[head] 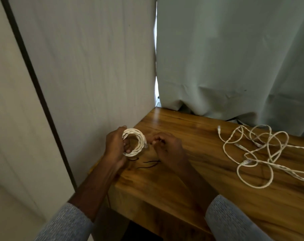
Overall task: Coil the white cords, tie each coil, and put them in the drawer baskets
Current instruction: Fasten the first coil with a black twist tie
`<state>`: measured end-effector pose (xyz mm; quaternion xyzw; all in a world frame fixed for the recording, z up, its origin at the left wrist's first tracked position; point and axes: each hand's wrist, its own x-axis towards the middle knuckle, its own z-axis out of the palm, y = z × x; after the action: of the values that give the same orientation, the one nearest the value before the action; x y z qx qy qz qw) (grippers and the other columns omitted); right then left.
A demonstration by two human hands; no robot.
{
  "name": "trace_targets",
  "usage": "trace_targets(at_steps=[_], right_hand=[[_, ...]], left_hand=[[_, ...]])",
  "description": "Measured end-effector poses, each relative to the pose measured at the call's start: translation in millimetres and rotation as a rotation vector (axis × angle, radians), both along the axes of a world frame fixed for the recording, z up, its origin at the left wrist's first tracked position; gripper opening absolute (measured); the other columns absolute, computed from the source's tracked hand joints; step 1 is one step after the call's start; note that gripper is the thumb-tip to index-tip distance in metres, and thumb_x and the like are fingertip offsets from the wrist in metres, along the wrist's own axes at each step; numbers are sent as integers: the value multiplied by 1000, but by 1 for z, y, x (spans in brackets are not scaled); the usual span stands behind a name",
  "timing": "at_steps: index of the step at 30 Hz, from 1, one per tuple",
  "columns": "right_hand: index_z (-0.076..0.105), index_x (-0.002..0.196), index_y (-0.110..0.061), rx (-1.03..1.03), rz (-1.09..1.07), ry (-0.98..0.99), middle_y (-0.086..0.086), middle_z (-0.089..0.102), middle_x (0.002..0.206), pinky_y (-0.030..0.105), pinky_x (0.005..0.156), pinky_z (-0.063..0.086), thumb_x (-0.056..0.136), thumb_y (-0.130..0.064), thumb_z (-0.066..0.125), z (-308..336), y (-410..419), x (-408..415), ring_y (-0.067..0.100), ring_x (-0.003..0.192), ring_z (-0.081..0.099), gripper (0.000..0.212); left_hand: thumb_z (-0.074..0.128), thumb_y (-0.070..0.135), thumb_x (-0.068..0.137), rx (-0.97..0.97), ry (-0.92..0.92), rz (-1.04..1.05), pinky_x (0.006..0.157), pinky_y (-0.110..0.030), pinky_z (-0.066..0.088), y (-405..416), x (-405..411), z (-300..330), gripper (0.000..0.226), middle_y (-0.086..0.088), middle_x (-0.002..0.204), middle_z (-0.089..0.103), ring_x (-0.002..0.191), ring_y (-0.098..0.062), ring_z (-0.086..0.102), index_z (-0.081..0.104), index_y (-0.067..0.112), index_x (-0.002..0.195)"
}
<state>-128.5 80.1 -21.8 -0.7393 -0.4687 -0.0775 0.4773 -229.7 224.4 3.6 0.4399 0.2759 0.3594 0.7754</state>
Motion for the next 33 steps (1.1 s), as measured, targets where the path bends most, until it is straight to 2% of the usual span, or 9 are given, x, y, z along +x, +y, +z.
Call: trace_targets(at_steps=[2,7,9,11,15,20,22,26,33], right_hand=[[76,95,-23,-163,5,-31,-11,73,97,42,87,55,88,-22,60,-2,12,-7,7,91,65,18],[72,100,-30,-494,15,-84,-6,69,109,51,102,43,71,-49,51,0,33,-35,20,107,59,40],[70,112,-31,-623,-24,-195,-3,65,119,53,107,37,74,-57,54,-2,38,-40,24,115,54,49],[70,116,-33,-678,-62,-255,-2,61,126,53,109,31,81,-52,65,-3,42,-43,25,121,50,40],[71,106,-30,-651,-83,-268,-1,61,123,52,107,31,89,-43,65,-4,44,-43,25,121,50,23],[59,128,-30,-577,-91,-266,-3,53,142,57,112,29,101,-39,49,4,25,-19,26,133,43,30],[60,126,-32,-596,-117,-293,-6,52,142,52,112,27,102,-37,48,13,7,0,22,134,42,27],[58,123,-31,-577,-230,-237,-7,57,134,48,109,28,105,-37,43,17,-41,35,20,127,47,25],[55,100,-38,-374,-455,-123,-12,63,96,46,100,37,105,-32,43,0,-128,86,11,91,56,14]], left_hand=[[57,18,93,-8,10,47,35,-16,24,8,-10,-3,37,-1,36,35,25,-15,29,47,8,58],[57,19,93,27,55,152,37,-17,28,17,-22,-12,35,-3,41,48,28,-16,38,55,8,60],[60,20,91,40,71,191,39,-20,31,19,-22,-16,32,-6,50,56,35,-17,45,61,9,61],[60,19,91,59,79,212,40,-21,32,20,-19,-17,31,-6,52,57,36,-17,46,62,9,62],[58,18,92,76,49,188,39,-21,30,19,-14,-15,39,-11,48,52,31,-21,39,59,7,54],[59,19,92,28,24,139,39,-21,31,19,-3,-14,39,-9,47,50,31,-21,40,58,7,55],[58,19,92,-2,1,109,38,-19,28,15,6,-10,40,-5,42,45,29,-18,36,55,8,54],[57,18,92,-29,-18,53,36,-17,26,-10,44,1,35,-2,38,42,27,-16,33,52,6,59],[52,18,94,-112,87,0,34,-17,28,-71,139,4,27,-5,54,44,35,-16,40,54,6,70]])
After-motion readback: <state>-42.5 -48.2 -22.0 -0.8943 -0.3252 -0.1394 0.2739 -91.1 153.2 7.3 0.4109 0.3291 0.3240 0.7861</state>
